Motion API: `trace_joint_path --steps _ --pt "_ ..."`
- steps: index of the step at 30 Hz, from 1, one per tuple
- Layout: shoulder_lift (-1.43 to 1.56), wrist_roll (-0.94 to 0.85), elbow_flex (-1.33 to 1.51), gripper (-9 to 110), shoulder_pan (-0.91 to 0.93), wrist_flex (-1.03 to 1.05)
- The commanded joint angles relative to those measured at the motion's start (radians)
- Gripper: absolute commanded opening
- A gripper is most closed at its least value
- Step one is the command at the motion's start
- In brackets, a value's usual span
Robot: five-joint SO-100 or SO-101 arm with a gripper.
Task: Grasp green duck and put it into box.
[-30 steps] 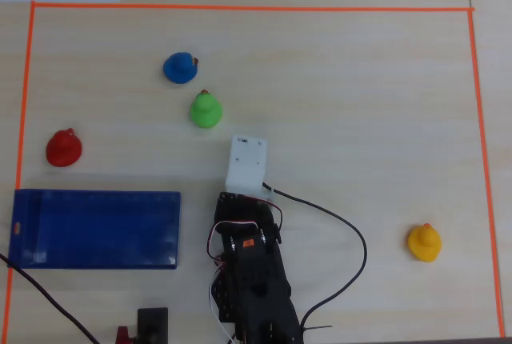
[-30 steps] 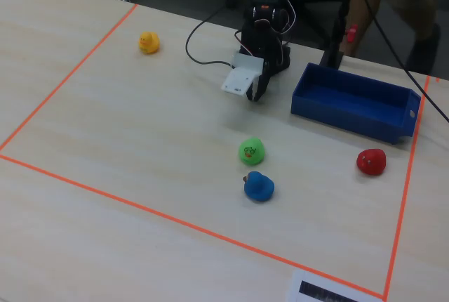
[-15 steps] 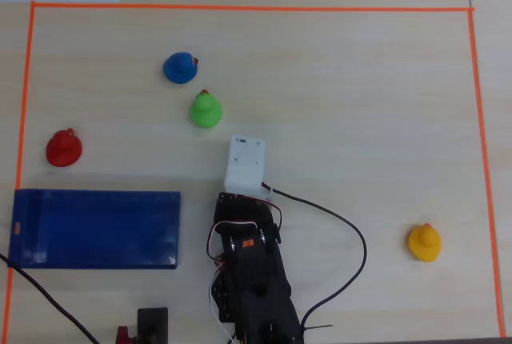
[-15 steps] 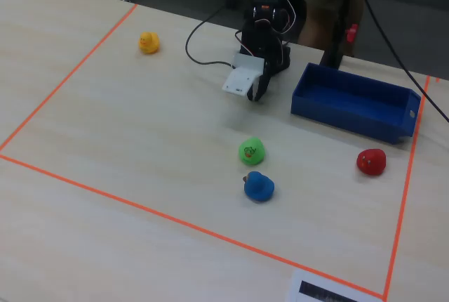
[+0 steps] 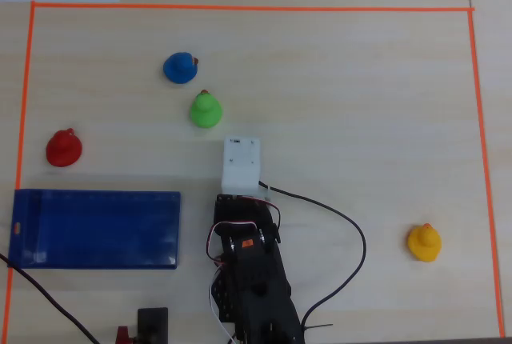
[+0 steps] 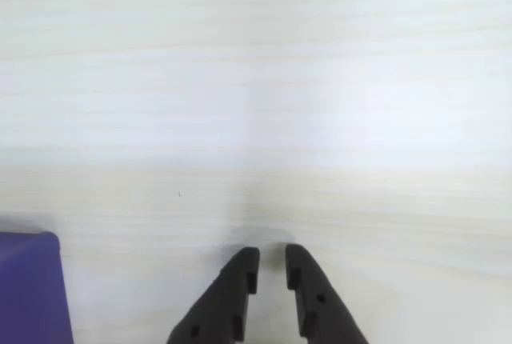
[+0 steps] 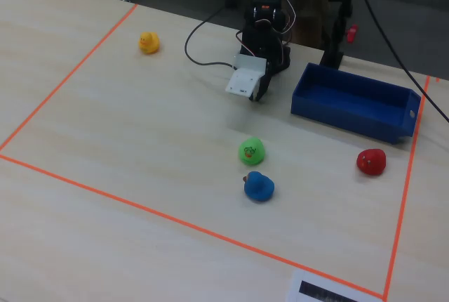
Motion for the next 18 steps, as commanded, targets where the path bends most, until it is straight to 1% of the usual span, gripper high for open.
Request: trace_joint_path --steps 1,2,4,7,9,14,18 --pt "-0.094 -0.060 -0.009 2 0.023 -0.043" --pt "-0.150 -0.069 -0.028 2 0.038 -0.072" --pt "-0.307 -0.061 -0.115 11 0.081 -0.112" --pt "-0.561 -0.115 -0.308 17 0.121 -0.083" --pt "-0.675 -0.115 -0.440 21 0.146 -0.095" --pt "-0.792 0.008 -0.650 26 0.166 -0.301" --pt "-0.928 0.054 -0.753 27 0.156 -0.445"
